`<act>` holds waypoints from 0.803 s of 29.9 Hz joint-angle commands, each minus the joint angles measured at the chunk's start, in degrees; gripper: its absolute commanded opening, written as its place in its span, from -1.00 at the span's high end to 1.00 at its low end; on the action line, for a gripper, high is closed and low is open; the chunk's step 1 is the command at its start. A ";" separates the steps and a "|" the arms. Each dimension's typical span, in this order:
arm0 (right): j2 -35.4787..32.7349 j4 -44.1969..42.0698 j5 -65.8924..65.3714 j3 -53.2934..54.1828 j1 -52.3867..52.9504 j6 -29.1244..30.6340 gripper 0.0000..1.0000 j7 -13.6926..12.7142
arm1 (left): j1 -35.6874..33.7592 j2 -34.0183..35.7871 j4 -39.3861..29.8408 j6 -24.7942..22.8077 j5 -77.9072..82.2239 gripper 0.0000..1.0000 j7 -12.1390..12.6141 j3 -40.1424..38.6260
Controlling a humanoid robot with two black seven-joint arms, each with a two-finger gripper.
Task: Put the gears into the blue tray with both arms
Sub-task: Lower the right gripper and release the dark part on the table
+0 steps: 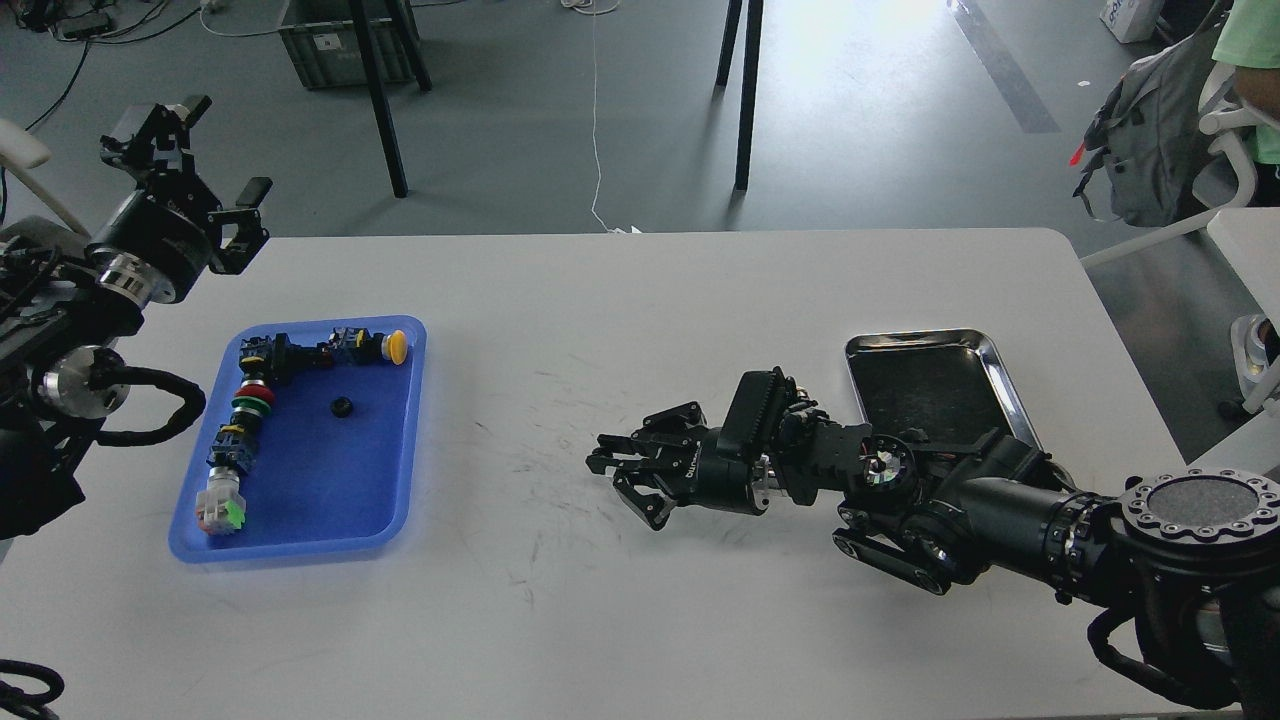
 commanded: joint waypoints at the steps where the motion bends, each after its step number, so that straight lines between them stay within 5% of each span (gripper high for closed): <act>1: 0.00 0.45 0.00 -0.13 -0.38 -0.39 0.97 0.00 | 0.00 0.00 -0.01 0.00 0.02 -0.97 0.00 0.02; 10: 0.00 0.45 0.00 -1.18 -0.99 -0.48 0.94 0.00 | -0.09 0.00 -0.10 0.00 0.02 -0.97 0.00 0.02; 14: 0.00 0.37 0.17 -1.18 -1.17 -0.22 0.47 0.00 | 0.00 0.00 -0.10 0.00 0.10 -0.97 0.00 0.02; 24: 0.00 0.45 0.44 -0.83 -1.08 -0.30 0.04 0.00 | -0.09 0.17 -0.10 0.00 0.02 -0.97 0.00 0.02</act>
